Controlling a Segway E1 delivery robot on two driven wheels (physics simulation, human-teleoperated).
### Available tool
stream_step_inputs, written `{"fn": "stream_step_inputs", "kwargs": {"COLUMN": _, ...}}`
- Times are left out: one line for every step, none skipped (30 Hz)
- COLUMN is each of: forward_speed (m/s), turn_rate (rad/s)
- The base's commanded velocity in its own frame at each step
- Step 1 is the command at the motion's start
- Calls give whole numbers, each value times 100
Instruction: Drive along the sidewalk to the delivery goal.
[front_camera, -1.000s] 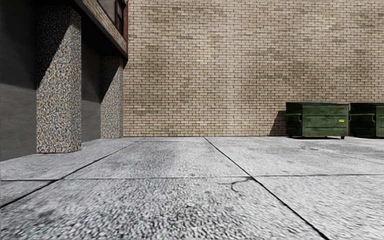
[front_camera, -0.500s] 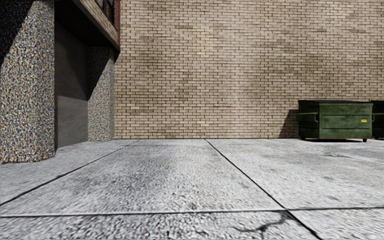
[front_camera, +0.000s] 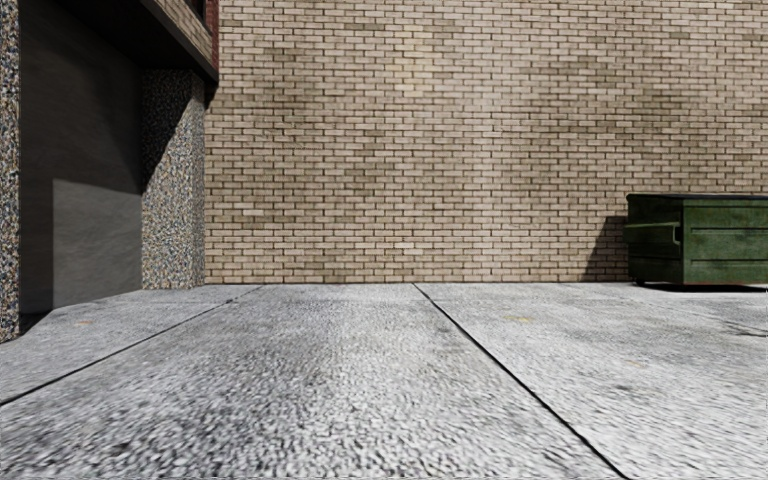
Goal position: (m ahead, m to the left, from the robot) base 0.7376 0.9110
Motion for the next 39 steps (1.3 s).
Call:
{"fn": "stream_step_inputs", "kwargs": {"forward_speed": 200, "turn_rate": 0}}
{"fn": "stream_step_inputs", "kwargs": {"forward_speed": 200, "turn_rate": 0}}
{"fn": "stream_step_inputs", "kwargs": {"forward_speed": 200, "turn_rate": 0}}
{"fn": "stream_step_inputs", "kwargs": {"forward_speed": 200, "turn_rate": 0}}
{"fn": "stream_step_inputs", "kwargs": {"forward_speed": 200, "turn_rate": 0}}
{"fn": "stream_step_inputs", "kwargs": {"forward_speed": 200, "turn_rate": 0}}
{"fn": "stream_step_inputs", "kwargs": {"forward_speed": 200, "turn_rate": 0}}
{"fn": "stream_step_inputs", "kwargs": {"forward_speed": 200, "turn_rate": 0}}
{"fn": "stream_step_inputs", "kwargs": {"forward_speed": 200, "turn_rate": 0}}
{"fn": "stream_step_inputs", "kwargs": {"forward_speed": 200, "turn_rate": 0}}
{"fn": "stream_step_inputs", "kwargs": {"forward_speed": 200, "turn_rate": 0}}
{"fn": "stream_step_inputs", "kwargs": {"forward_speed": 200, "turn_rate": 0}}
{"fn": "stream_step_inputs", "kwargs": {"forward_speed": 200, "turn_rate": 0}}
{"fn": "stream_step_inputs", "kwargs": {"forward_speed": 200, "turn_rate": 0}}
{"fn": "stream_step_inputs", "kwargs": {"forward_speed": 200, "turn_rate": 0}}
{"fn": "stream_step_inputs", "kwargs": {"forward_speed": 200, "turn_rate": 0}}
{"fn": "stream_step_inputs", "kwargs": {"forward_speed": 200, "turn_rate": 0}}
{"fn": "stream_step_inputs", "kwargs": {"forward_speed": 200, "turn_rate": 0}}
{"fn": "stream_step_inputs", "kwargs": {"forward_speed": 200, "turn_rate": 0}}
{"fn": "stream_step_inputs", "kwargs": {"forward_speed": 200, "turn_rate": 0}}
{"fn": "stream_step_inputs", "kwargs": {"forward_speed": 200, "turn_rate": 0}}
{"fn": "stream_step_inputs", "kwargs": {"forward_speed": 200, "turn_rate": 0}}
{"fn": "stream_step_inputs", "kwargs": {"forward_speed": 200, "turn_rate": 0}}
{"fn": "stream_step_inputs", "kwargs": {"forward_speed": 200, "turn_rate": 0}}
{"fn": "stream_step_inputs", "kwargs": {"forward_speed": 200, "turn_rate": 0}}
{"fn": "stream_step_inputs", "kwargs": {"forward_speed": 200, "turn_rate": 0}}
{"fn": "stream_step_inputs", "kwargs": {"forward_speed": 200, "turn_rate": 0}}
{"fn": "stream_step_inputs", "kwargs": {"forward_speed": 200, "turn_rate": 0}}
{"fn": "stream_step_inputs", "kwargs": {"forward_speed": 194, "turn_rate": 0}}
{"fn": "stream_step_inputs", "kwargs": {"forward_speed": 188, "turn_rate": 0}}
{"fn": "stream_step_inputs", "kwargs": {"forward_speed": 176, "turn_rate": 0}}
{"fn": "stream_step_inputs", "kwargs": {"forward_speed": 148, "turn_rate": 0}}
{"fn": "stream_step_inputs", "kwargs": {"forward_speed": 102, "turn_rate": 0}}
{"fn": "stream_step_inputs", "kwargs": {"forward_speed": 61, "turn_rate": 0}}
{"fn": "stream_step_inputs", "kwargs": {"forward_speed": 28, "turn_rate": 0}}
{"fn": "stream_step_inputs", "kwargs": {"forward_speed": 3, "turn_rate": 0}}
{"fn": "stream_step_inputs", "kwargs": {"forward_speed": 0, "turn_rate": 0}}
{"fn": "stream_step_inputs", "kwargs": {"forward_speed": 0, "turn_rate": 0}}
{"fn": "stream_step_inputs", "kwargs": {"forward_speed": 0, "turn_rate": 0}}
